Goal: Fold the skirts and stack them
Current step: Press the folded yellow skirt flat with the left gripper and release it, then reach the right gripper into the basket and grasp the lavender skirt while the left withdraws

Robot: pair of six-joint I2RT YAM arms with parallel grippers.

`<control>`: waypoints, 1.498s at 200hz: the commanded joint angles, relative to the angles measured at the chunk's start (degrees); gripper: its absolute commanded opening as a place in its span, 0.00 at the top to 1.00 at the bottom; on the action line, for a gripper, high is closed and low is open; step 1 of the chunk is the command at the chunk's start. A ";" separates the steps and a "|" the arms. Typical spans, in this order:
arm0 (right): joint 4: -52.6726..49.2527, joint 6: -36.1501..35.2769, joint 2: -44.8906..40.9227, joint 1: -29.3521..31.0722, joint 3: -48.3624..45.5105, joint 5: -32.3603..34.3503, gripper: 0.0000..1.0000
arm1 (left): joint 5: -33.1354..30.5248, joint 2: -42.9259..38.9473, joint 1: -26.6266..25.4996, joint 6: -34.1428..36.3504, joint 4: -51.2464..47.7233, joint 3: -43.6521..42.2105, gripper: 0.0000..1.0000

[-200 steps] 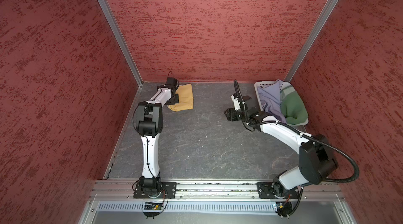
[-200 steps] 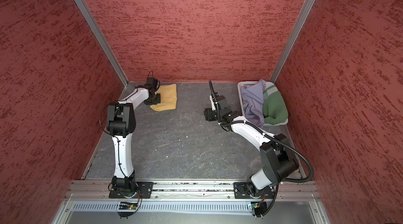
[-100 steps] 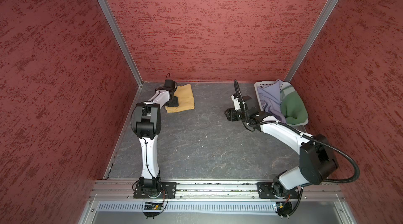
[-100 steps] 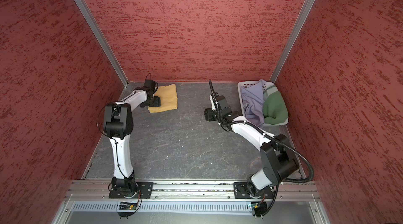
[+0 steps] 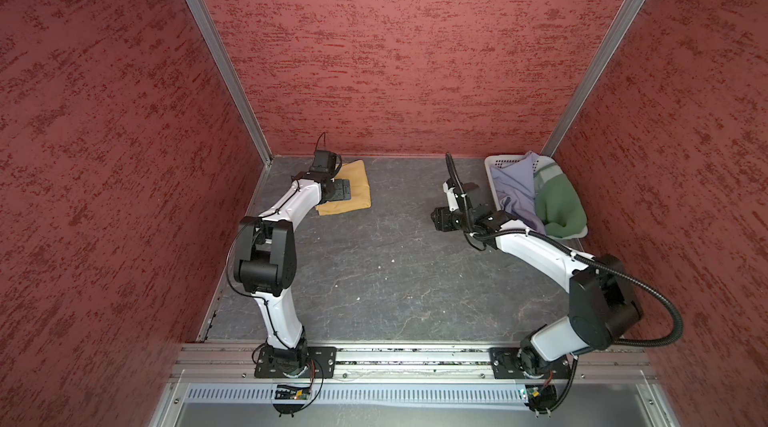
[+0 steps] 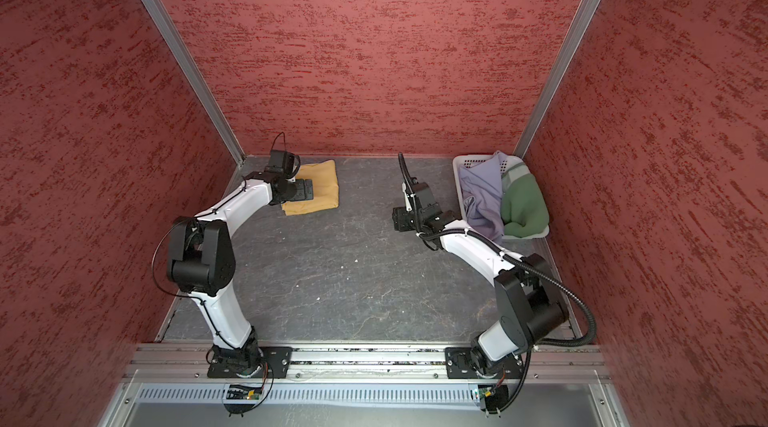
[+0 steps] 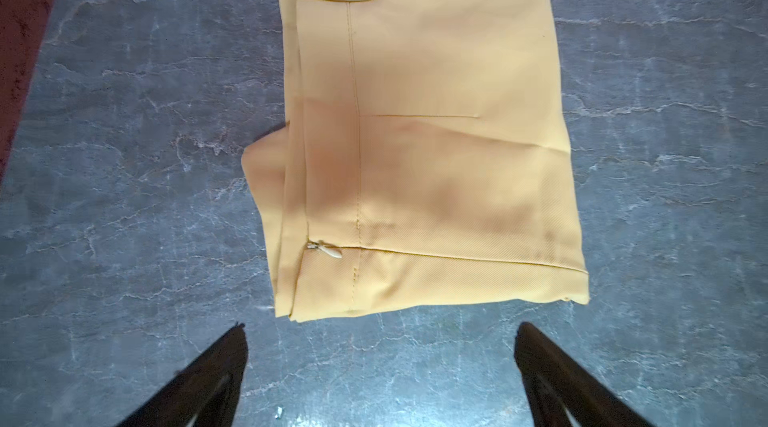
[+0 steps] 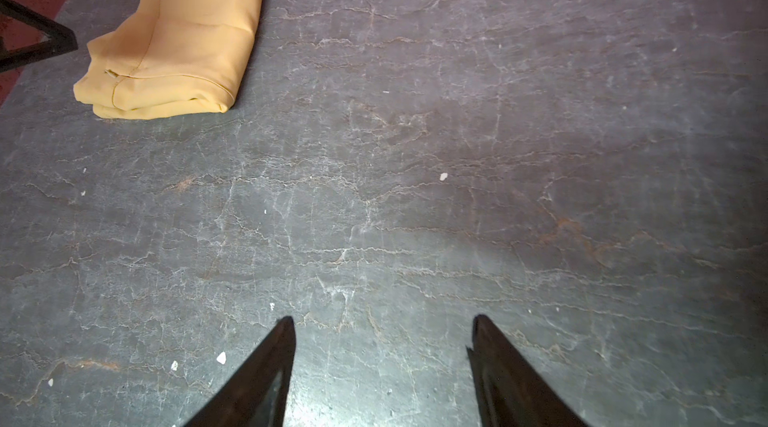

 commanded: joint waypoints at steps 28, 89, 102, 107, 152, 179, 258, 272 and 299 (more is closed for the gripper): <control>-0.32 -0.81 0.49 -0.52 1.87 1.34 0.32 | 8.86 0.35 -0.33 -6.82 4.82 -5.66 0.01; -0.14 -0.71 0.08 -0.53 0.84 1.49 0.32 | 8.35 4.08 -0.41 -8.64 6.56 -5.84 0.01; -0.14 -0.70 -0.09 -0.58 0.56 1.82 0.32 | 7.96 5.10 -0.14 -8.69 6.45 -5.25 0.01; -0.14 -0.73 -0.17 -0.59 0.47 1.96 0.32 | 7.91 5.39 -0.01 -8.65 6.48 -4.97 0.01; -0.22 -0.83 -1.01 -0.59 -0.29 2.92 0.32 | 5.61 8.09 1.36 -8.43 6.88 -3.16 0.00; -0.32 -0.99 -1.35 -0.68 -0.59 3.51 0.32 | 6.15 9.30 2.62 -8.68 6.65 -0.76 0.00; -0.92 -1.03 -1.96 -0.85 -0.94 4.56 0.32 | 4.32 11.16 3.98 -8.23 4.12 4.75 0.01; -1.04 -1.02 -2.14 -0.98 -0.76 4.78 0.32 | 4.68 9.15 3.51 -8.49 4.72 2.76 0.01; -2.06 -0.90 -1.79 -1.72 0.96 6.47 0.32 | 4.48 1.70 0.42 -8.88 7.09 -3.72 0.01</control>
